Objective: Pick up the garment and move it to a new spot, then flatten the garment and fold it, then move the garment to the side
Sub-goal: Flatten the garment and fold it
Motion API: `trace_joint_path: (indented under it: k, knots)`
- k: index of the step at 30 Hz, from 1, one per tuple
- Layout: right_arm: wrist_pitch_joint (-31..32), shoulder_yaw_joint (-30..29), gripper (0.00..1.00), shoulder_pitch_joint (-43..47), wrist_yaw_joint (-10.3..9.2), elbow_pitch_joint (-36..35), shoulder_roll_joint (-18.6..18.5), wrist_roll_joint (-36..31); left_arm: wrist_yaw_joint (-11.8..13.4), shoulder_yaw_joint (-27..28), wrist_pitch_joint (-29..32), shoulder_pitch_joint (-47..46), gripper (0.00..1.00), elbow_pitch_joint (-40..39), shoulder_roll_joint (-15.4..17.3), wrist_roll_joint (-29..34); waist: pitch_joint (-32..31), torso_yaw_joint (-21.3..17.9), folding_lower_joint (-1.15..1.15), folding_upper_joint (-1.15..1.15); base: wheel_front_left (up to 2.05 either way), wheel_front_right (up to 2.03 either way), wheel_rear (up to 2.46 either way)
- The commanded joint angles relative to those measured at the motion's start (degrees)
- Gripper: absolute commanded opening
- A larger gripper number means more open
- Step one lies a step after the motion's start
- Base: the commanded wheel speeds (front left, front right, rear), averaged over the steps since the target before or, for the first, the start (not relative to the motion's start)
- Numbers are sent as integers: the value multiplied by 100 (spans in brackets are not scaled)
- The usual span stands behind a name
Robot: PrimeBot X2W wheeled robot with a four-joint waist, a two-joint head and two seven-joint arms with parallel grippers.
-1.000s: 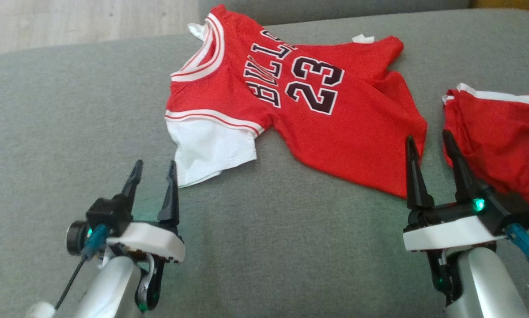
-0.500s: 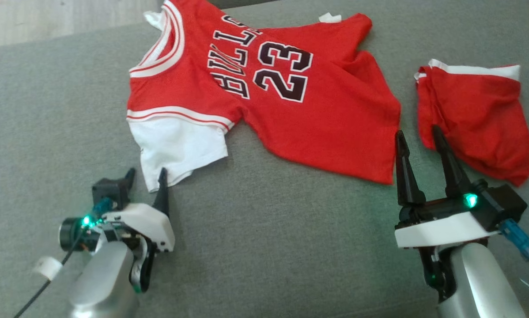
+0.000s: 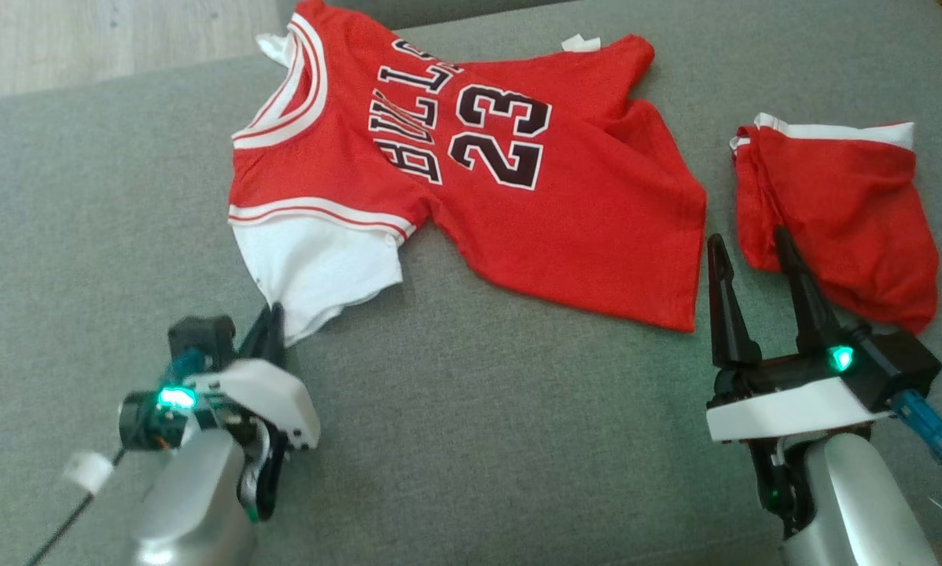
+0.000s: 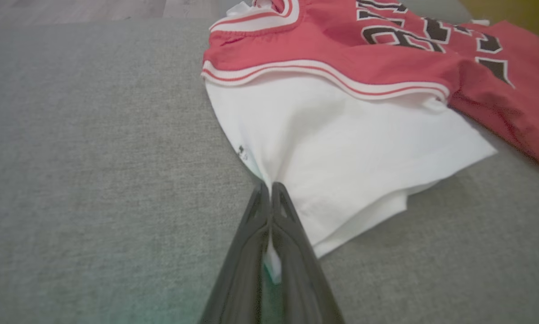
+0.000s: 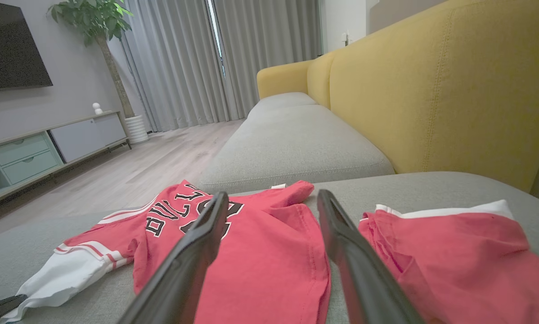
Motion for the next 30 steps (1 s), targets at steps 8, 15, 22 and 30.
trace_joint_path:
  k: [8,15,22,30]
  knots:
    - [164,-97,100,-4,-4,592,-19,-201,60,460,-1132,165,0,-844,127,-65,-284,77,0,0,0,0,0]
    - [636,-168,100,44,-4,1311,-19,121,278,809,-1394,396,0,-1791,187,89,-367,131,0,0,0,0,0]
    - [814,-60,100,-117,-4,1948,-19,776,242,954,-1407,678,0,-2370,127,290,-375,198,0,0,0,0,0]
    - [756,257,100,-560,-4,2706,-19,1602,126,939,-1408,747,0,-2498,14,436,-308,365,0,0,0,0,0]
